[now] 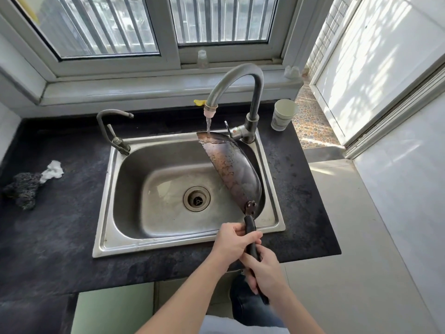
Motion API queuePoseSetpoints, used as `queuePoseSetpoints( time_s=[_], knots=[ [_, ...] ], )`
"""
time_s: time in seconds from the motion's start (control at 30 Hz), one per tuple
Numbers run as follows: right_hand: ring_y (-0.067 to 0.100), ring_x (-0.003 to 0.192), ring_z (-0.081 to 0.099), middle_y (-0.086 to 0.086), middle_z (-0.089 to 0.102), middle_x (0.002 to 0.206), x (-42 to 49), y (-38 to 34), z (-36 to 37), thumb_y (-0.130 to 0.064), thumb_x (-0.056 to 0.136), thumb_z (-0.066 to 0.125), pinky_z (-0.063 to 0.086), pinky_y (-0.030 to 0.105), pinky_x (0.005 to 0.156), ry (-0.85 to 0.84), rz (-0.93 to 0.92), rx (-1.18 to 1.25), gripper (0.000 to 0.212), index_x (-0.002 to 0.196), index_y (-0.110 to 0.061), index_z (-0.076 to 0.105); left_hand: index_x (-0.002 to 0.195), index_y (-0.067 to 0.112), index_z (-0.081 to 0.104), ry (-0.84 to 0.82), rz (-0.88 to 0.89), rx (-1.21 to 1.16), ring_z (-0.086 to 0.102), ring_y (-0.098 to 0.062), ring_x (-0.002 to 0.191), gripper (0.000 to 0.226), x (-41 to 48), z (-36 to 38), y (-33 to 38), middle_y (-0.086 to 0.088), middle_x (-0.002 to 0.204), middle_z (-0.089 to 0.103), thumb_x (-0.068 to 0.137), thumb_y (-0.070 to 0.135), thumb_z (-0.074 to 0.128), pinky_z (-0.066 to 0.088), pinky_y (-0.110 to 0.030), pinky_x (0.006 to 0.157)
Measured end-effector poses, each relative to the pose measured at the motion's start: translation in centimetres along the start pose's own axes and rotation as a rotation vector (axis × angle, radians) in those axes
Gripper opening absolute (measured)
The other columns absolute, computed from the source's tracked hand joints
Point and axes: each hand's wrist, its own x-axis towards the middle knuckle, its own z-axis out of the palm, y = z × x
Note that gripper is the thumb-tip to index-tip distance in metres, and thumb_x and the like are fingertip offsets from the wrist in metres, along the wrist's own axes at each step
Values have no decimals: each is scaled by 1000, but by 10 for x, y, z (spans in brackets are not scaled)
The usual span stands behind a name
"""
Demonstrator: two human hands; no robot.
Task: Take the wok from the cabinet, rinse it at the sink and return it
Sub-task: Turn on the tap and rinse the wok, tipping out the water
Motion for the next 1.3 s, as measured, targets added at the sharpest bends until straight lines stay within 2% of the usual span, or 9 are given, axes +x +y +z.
queuePoseSetpoints(
  time_s=[0.23,0.57,0.7,0.8,0.9,1.0,1.13,1.2,1.3],
  knots=[
    [19,29,39,10,49,42,4,-12,7,-11,97,59,35,25,33,5,7,-13,24,73,-6,55,93,8,74,0,2,-51,77,-22,84,14,0,-7,9,-8,82,79,82,15,78,60,-45,88],
    [19,30,49,6,59,50,6,-21,29,-22,94,64,40,28,33,37,-82,-271,12,90,-10,61,99,3,75,-13,44,-141,75,-24,94,17,-7,-36,5,-12,93,79,85,14,75,58,-43,92],
    [18,34,57,5,70,68,4,-20,36,-27,93,66,45,27,36,48,-143,-410,8,98,-21,63,99,7,74,-9,69,-222,74,-28,99,11,-15,-46,-1,-14,99,78,91,5,67,58,-39,92],
    [15,58,69,-5,72,79,4,-16,40,-29,92,67,50,18,48,75,-186,-510,12,103,-23,65,108,1,70,-3,88,-284,73,-28,103,17,-20,-53,-8,-14,105,77,92,1,64,57,-37,92],
    [3,85,69,-15,72,92,5,-11,45,-26,91,69,52,13,71,77,-241,-591,23,114,-24,65,115,-3,65,8,91,-354,72,-29,105,22,-25,-59,-15,-15,109,76,93,-2,61,58,-34,92],
    [6,98,69,-13,73,104,5,-8,50,-24,91,68,55,20,87,74,-299,-638,38,128,-24,59,115,-3,64,19,96,-398,71,-31,107,21,-29,-64,-20,-17,111,75,94,-3,58,58,-34,92],
    [12,101,70,-12,74,108,5,-6,55,-29,91,65,59,35,87,109,-315,-734,44,133,-28,53,114,0,65,42,103,-423,71,-29,107,20,-31,-67,-20,-14,110,76,95,-2,59,57,-36,94],
    [14,98,70,-11,74,105,7,-6,56,-29,91,65,59,33,83,134,-328,-776,38,127,-27,56,114,1,66,42,113,-425,71,-26,107,20,-31,-67,-17,-11,109,76,95,0,58,56,-36,95],
    [13,95,70,-9,74,105,9,-11,53,-28,92,65,57,27,80,165,-368,-820,34,125,-24,58,116,2,65,44,116,-435,72,-22,107,21,-30,-64,-13,-7,109,77,97,2,57,57,-28,88]
  ],
)
